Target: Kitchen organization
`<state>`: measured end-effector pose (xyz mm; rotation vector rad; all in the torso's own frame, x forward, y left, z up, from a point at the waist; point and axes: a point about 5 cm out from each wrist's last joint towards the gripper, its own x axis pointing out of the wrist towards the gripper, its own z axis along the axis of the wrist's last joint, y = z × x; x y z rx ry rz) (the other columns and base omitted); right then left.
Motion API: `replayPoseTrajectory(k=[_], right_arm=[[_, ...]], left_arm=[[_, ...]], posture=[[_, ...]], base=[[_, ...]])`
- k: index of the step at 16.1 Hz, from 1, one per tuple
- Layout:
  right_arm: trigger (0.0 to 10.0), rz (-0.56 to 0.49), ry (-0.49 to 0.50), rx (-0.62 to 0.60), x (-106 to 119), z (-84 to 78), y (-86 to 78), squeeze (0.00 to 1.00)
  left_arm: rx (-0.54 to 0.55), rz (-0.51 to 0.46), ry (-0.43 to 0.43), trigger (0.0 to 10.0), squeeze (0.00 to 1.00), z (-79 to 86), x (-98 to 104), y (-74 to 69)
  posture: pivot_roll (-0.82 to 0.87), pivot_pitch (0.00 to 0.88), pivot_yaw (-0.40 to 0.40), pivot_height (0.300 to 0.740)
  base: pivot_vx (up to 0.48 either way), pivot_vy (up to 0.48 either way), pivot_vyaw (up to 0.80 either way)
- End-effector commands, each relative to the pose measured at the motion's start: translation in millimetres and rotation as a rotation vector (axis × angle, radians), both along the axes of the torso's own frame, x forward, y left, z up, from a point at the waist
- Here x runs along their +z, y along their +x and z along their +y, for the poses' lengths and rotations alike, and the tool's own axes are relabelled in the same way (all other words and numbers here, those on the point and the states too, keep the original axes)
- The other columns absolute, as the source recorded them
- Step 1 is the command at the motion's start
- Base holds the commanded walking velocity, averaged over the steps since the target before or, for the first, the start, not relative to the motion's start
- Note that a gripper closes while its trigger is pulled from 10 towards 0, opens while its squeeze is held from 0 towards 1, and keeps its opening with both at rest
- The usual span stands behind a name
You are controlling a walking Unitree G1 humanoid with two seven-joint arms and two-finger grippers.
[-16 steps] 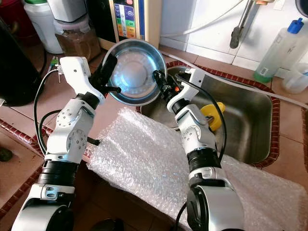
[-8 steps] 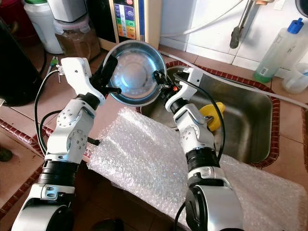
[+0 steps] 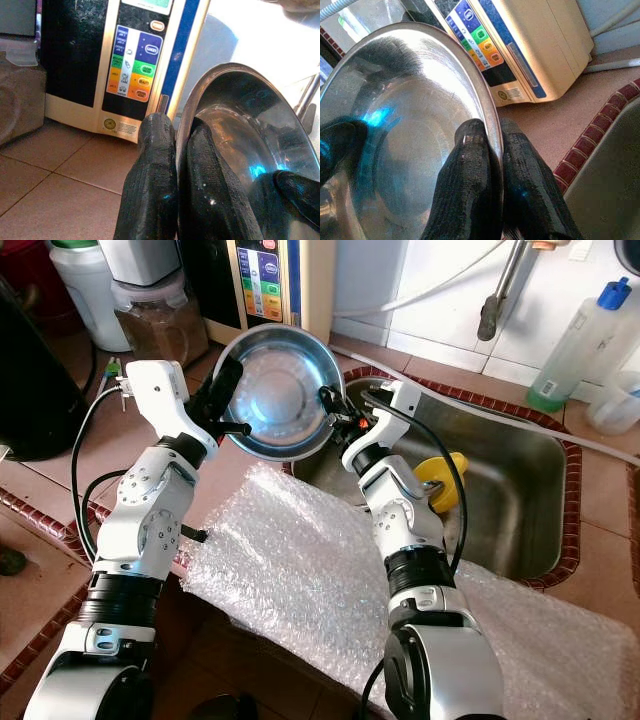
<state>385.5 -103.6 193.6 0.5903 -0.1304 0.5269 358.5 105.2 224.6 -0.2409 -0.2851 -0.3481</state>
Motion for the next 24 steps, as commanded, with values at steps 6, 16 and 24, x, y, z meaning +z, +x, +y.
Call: replayPoseTrajectory(k=[6,16,24], right_arm=[[0.0,0.076,-0.007,-0.077,-12,-15.6,2.0,0.0],[0.0,0.113,-0.057,-0.504,-10,-69.5,9.4,0.0],[0.0,0.324,-0.255,-0.794,-49,-118.7,-4.1,0.0]], left_arm=[[-0.097,-0.042,-0.01,10.0,1.0,-7.8,11,-6.6],[-0.269,0.058,0.073,10.0,1.0,-13.0,-11,-21.5],[-0.344,0.215,0.244,10.0,1.0,-14.6,-55,-29.7]], posture=[[0.04,0.115,0.023,0.74],[0.06,0.115,0.028,0.74],[0.04,0.112,0.038,0.74]], base=[[0.0,0.0,0.0],[0.0,0.0,0.0],[0.0,0.0,0.0]])
